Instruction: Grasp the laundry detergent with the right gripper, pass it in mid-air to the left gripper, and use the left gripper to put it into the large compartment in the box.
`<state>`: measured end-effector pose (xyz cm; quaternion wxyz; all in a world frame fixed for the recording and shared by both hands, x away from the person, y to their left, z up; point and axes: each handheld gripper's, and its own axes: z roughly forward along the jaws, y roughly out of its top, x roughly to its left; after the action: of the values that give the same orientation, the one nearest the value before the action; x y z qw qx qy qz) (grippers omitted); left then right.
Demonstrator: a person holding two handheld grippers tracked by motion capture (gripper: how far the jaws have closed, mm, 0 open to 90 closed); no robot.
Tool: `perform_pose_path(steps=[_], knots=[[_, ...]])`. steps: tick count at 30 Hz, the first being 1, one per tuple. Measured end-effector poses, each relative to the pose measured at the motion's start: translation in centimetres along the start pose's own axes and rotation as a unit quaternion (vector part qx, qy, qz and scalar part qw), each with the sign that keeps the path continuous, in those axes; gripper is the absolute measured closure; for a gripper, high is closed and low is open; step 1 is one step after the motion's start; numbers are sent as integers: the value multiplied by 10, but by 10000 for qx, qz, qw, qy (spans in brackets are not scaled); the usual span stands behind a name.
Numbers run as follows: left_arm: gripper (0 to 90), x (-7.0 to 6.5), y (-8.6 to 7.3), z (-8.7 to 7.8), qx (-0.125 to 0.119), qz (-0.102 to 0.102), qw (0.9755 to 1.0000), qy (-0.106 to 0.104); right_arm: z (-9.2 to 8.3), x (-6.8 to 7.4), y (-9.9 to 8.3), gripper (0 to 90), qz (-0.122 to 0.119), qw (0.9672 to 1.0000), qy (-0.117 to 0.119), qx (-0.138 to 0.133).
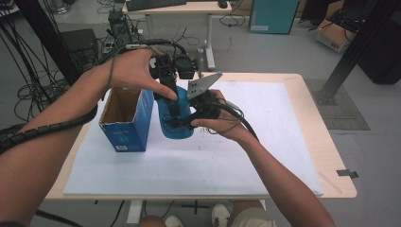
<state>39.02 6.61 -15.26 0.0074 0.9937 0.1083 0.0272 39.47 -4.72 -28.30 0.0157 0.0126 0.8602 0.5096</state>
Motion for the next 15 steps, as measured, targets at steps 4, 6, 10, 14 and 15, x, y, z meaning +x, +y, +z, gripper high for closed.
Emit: perform_pose_path(steps=[4, 6, 10, 14, 15], knots=[[45, -1, 0, 0, 8, 11, 10000, 3, 0, 1, 0, 433, 26, 10000, 1, -4], [45, -1, 0, 0, 16, 21, 10000, -4, 0, 1, 0, 433, 37, 10000, 15, 13], [46, -1, -1, 2, 66, 27, 10000, 11, 0, 2, 0, 433, 65, 10000, -14, 56], [46, 0, -2, 3, 67, 12, 10000, 10, 0, 2, 1, 433, 105, 9999, -21, 80], [46, 0, -2, 3, 72, 14, 10000, 11, 0, 2, 1, 433, 117, 9999, -11, 86]])
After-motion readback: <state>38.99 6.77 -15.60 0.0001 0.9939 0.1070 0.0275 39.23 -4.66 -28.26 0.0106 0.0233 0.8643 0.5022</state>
